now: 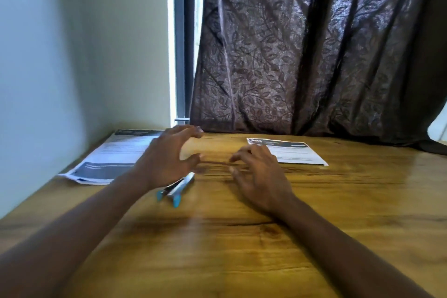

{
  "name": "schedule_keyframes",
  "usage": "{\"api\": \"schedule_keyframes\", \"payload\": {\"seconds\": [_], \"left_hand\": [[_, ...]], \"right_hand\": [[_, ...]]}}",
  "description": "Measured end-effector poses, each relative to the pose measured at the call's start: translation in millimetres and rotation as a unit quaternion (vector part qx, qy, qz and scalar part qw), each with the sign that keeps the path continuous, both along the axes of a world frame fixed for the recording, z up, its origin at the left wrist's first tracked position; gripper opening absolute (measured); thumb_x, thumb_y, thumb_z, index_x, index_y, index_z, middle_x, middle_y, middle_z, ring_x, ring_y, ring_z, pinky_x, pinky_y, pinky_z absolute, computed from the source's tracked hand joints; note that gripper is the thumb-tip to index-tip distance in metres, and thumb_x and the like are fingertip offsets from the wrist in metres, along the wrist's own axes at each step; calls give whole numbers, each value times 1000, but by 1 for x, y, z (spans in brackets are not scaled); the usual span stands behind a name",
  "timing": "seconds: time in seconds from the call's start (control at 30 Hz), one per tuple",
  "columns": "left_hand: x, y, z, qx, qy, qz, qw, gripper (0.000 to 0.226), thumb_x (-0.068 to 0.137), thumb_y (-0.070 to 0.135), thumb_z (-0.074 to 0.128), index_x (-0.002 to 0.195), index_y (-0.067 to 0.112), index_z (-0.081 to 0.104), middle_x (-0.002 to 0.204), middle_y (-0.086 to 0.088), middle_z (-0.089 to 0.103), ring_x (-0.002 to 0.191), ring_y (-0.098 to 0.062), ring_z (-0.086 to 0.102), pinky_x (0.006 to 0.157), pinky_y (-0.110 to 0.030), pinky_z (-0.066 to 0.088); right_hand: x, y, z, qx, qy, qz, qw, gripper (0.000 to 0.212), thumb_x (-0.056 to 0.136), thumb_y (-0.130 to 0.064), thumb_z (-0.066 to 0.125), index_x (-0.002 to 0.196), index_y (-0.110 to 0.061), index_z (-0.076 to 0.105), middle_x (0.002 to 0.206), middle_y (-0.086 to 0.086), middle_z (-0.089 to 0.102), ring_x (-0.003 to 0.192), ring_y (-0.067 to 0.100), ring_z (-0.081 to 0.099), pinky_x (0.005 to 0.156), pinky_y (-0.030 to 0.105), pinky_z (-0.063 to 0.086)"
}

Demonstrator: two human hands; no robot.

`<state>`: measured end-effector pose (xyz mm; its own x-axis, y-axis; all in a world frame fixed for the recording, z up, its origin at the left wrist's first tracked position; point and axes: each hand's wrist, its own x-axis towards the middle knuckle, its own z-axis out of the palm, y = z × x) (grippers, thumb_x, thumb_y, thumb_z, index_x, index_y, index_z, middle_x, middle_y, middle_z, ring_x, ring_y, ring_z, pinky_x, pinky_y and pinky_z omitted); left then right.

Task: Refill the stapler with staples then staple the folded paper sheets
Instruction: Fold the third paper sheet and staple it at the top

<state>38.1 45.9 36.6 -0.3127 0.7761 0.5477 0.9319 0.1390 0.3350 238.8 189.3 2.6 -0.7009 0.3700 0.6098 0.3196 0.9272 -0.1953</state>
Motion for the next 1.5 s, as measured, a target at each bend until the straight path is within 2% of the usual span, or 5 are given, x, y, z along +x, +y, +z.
{"api": "schedule_keyframes", "payload": {"seconds": [0.3,0.7,1.07,1.37,1.5], "left_hand": [[-116,-73,-19,-121,-26,272,954,66,93,67,51,147,30,44,151,-1,49,137,-28,47,103,-51,42],[-138,-54,-41,-245,-62,243,936,87,90,81,29,157,27,27,170,-5,18,157,-24,11,119,-65,14],[-128,-55,-36,-249,-53,251,934,81,93,76,28,155,24,30,167,-9,24,154,-28,17,115,-64,16],[-126,-55,-35,-233,-62,249,938,81,94,74,30,155,22,31,165,-11,27,153,-29,20,119,-60,15],[-128,-53,-38,-220,-73,246,941,82,92,75,33,155,22,33,164,-10,29,153,-28,21,121,-56,16]], "right_hand": [[-35,-20,-5,-67,-4,90,994,10,93,-37,62,99,-32,69,100,-16,63,97,0,59,85,28,50],[-186,-35,46,-286,-176,-91,938,29,92,-38,67,107,-14,63,94,4,60,77,16,55,61,27,42],[-227,-43,54,-535,-26,-131,834,49,94,-16,65,136,-7,42,98,13,59,57,11,44,35,9,31],[-241,-50,59,-427,-75,-148,889,60,89,-23,70,139,-4,44,126,14,50,109,28,53,87,40,51],[-246,-49,56,-466,-35,-147,872,54,88,-14,72,132,-2,45,111,12,48,96,25,52,68,35,49]]}}
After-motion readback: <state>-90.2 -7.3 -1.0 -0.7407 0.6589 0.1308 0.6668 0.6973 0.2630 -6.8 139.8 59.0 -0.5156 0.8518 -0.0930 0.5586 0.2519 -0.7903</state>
